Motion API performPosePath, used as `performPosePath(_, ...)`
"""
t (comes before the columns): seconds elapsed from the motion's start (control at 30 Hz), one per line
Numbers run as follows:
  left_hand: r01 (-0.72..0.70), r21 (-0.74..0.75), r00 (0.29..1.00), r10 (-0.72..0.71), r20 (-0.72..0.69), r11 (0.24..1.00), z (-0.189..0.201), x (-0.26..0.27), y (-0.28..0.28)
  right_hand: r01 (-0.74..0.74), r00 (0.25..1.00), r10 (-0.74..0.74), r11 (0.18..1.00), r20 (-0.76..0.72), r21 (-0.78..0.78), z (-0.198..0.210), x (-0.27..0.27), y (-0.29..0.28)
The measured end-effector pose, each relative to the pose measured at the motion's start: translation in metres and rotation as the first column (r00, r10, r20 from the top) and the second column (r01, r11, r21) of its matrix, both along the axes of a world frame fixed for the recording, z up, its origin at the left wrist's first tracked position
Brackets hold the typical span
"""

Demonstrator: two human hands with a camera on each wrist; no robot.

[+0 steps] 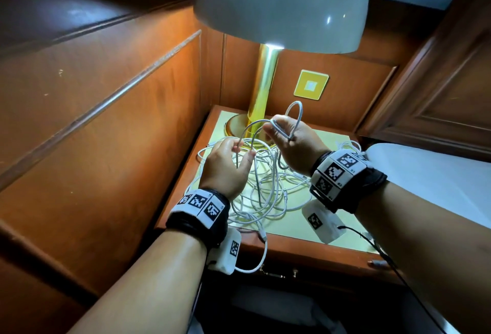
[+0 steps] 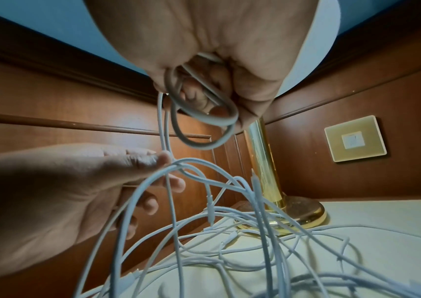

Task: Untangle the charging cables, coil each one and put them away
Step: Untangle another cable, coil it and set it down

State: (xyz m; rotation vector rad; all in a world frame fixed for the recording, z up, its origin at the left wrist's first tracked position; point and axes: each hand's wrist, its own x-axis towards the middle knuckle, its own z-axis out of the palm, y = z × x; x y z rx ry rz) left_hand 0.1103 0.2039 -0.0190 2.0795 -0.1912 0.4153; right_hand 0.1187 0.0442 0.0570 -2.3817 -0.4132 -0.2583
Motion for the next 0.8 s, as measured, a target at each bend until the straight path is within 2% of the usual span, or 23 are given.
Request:
performPosePath(0.13, -0.028, -0.107, 0.995, 0.017, -0.099, 0.994, -0.001, -0.001, -0.004, 0.039, 0.999, -0.039, 0.999, 0.025, 0.018, 0.0, 0.001, 0.0)
performPosePath(0.23, -0.072, -0.169, 0.989, 0.048, -0.141, 0.983, -0.002, 0.0, -0.004, 0.07, 0.996, -0.078, 0.988, 0.054, 0.14, 0.001, 0.005, 0.001)
performPosePath(0.33, -0.071, -0.129, 0.986, 0.05, -0.157, 0.989, -0.001, -0.004, -0.007, 0.086, 0.991, -0.109, 0.964, 0.078, 0.253, 0.004, 0.009, 0.005)
performPosePath(0.53, -0.032, -0.053, 0.988, 0.024, -0.153, 0.998, 0.001, -0.006, -0.008, 0.098, 0.985, -0.142, 0.926, 0.096, 0.365, 0.02, 0.007, 0.007)
performPosePath(0.67, 0.001, 0.034, 0.984, 0.005, -0.176, 0.999, -0.001, -0.006, -0.008, 0.079, 0.993, -0.108, 0.891, 0.041, 0.447, 0.029, 0.004, 0.007)
performPosePath(0.8, -0.07, 0.054, 0.977, 0.08, -0.199, 0.996, -0.004, -0.002, -0.003, 0.16, 0.981, -0.193, 0.858, 0.018, 0.488, 0.038, 0.005, 0.001)
